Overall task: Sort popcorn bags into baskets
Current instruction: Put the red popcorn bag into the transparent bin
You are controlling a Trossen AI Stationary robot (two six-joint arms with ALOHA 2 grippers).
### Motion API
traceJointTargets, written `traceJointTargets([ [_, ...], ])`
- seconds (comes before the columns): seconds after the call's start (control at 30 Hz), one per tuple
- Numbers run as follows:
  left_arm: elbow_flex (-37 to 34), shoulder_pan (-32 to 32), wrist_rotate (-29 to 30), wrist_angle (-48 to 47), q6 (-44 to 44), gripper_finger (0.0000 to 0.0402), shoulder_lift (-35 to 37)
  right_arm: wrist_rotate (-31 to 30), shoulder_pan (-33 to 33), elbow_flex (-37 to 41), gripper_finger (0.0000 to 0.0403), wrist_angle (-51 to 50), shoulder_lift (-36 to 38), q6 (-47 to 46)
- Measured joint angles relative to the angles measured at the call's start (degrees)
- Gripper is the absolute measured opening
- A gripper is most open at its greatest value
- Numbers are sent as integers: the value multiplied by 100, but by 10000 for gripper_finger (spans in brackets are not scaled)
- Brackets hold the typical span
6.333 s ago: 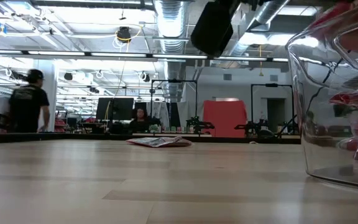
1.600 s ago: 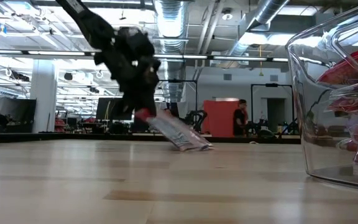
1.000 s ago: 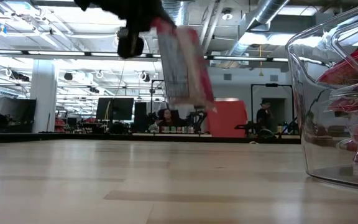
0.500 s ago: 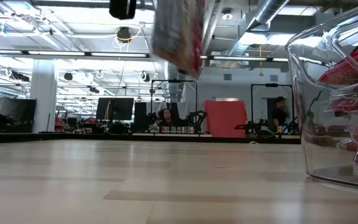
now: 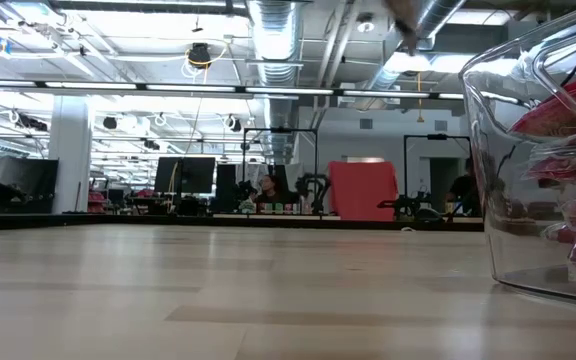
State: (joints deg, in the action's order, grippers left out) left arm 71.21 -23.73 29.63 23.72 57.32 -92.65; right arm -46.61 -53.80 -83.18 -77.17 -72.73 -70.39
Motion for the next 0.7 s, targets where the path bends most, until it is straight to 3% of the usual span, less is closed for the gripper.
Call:
traceJointTargets([
  [0.33, 2124, 87, -396, -17, -649, 0, -1813, 2, -327, 0, 63, -39, -2, -196],
  [0.53, 2861, 225, -259, 37, -573, 0, -2743, 2, -441, 0, 63, -45, -2, -317],
  [0.7, 3293, 357, -471, 554, -626, 0, -3460, 2, -433, 0, 63, -44, -2, -319],
])
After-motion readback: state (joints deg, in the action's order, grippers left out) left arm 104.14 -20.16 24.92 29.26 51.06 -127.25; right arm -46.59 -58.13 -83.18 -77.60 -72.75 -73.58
